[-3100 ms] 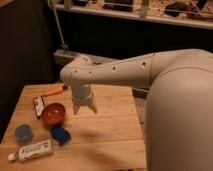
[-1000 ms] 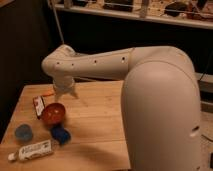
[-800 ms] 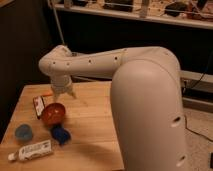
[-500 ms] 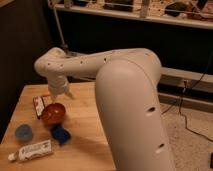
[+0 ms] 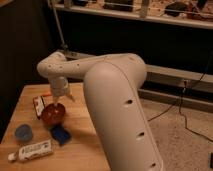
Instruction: Pick up the ceramic bowl
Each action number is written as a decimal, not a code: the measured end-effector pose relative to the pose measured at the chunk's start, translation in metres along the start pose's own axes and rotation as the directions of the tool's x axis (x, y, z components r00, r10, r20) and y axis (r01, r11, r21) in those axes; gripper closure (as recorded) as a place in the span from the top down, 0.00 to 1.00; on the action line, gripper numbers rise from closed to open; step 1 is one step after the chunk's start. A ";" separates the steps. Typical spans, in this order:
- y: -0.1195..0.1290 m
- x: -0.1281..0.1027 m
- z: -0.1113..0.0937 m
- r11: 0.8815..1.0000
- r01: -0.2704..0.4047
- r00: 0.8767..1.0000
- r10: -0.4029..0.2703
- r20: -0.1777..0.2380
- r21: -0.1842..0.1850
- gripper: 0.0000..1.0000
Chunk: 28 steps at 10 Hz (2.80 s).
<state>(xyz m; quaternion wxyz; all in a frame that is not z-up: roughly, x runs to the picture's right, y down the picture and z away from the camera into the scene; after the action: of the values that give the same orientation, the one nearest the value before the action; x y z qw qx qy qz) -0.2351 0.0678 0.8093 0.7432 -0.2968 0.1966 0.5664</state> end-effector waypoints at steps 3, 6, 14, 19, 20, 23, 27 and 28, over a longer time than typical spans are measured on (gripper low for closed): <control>-0.002 -0.001 0.022 1.000 0.018 0.998 -0.017 -0.066 0.010 0.65; -0.006 -0.003 0.036 0.999 0.022 0.993 -0.018 -0.120 0.027 0.65; 0.002 -0.008 0.049 0.990 0.135 0.973 -0.125 -0.193 0.039 0.26; 0.005 -0.011 0.049 0.988 0.150 0.969 -0.138 -0.207 0.044 0.00; 0.004 -0.011 0.050 0.987 0.152 0.968 -0.138 -0.209 0.049 0.00; 0.005 -0.012 0.052 0.986 0.155 0.967 -0.139 -0.214 0.063 0.00; 0.006 -0.014 0.052 0.985 0.160 0.967 -0.142 -0.210 0.070 0.31; 0.007 -0.014 0.052 0.985 0.159 0.968 -0.142 -0.207 0.069 0.40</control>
<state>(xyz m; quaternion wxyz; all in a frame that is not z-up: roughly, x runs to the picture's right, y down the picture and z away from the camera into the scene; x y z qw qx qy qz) -0.2480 0.0932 0.8555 0.7723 -0.3348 0.2714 0.4667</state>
